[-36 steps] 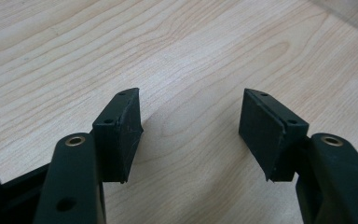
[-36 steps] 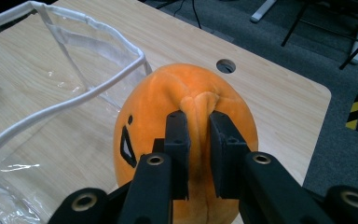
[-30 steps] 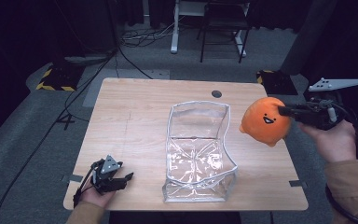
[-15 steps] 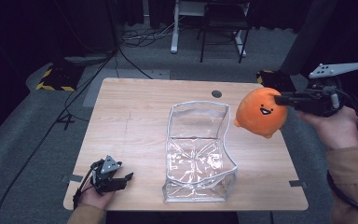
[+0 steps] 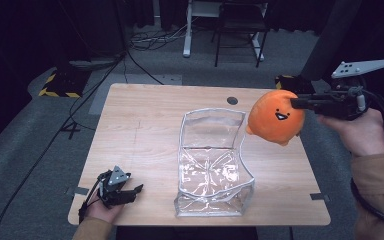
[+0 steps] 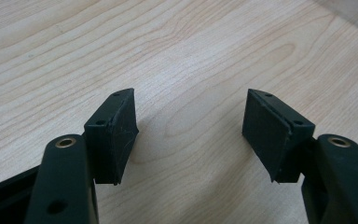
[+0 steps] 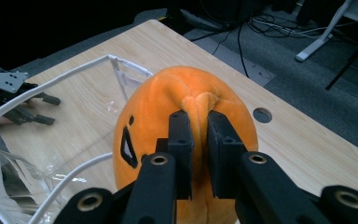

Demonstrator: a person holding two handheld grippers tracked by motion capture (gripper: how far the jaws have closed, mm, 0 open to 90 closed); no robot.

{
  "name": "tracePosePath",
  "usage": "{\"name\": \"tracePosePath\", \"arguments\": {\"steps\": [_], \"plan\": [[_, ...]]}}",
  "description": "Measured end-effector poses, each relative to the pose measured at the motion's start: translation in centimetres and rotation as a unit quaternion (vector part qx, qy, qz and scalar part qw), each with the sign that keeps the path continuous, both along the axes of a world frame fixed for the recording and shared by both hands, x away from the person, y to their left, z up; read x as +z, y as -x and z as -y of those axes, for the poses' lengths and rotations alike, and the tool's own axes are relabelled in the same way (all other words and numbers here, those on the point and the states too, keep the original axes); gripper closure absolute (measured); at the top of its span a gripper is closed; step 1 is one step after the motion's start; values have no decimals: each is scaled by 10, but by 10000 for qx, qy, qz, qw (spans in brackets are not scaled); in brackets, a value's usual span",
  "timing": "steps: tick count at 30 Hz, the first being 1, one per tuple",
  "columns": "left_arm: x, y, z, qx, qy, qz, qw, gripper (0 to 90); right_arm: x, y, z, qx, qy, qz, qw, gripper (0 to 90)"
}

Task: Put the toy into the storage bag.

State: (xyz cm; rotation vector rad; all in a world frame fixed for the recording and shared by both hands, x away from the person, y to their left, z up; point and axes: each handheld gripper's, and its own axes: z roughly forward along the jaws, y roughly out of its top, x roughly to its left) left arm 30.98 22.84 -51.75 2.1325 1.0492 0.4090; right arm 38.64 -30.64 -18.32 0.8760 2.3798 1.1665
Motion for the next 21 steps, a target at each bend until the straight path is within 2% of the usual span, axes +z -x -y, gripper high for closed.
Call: {"name": "tracePosePath", "arguments": {"steps": [10,21], "plan": [[0,-1,0,-3,11,17,10000,357,13,4,-13,120,17,109,9999,810],[0,-1,0,13,-2,12,10000,356,24,-3,-42,424,55,203,9989,810]]}}
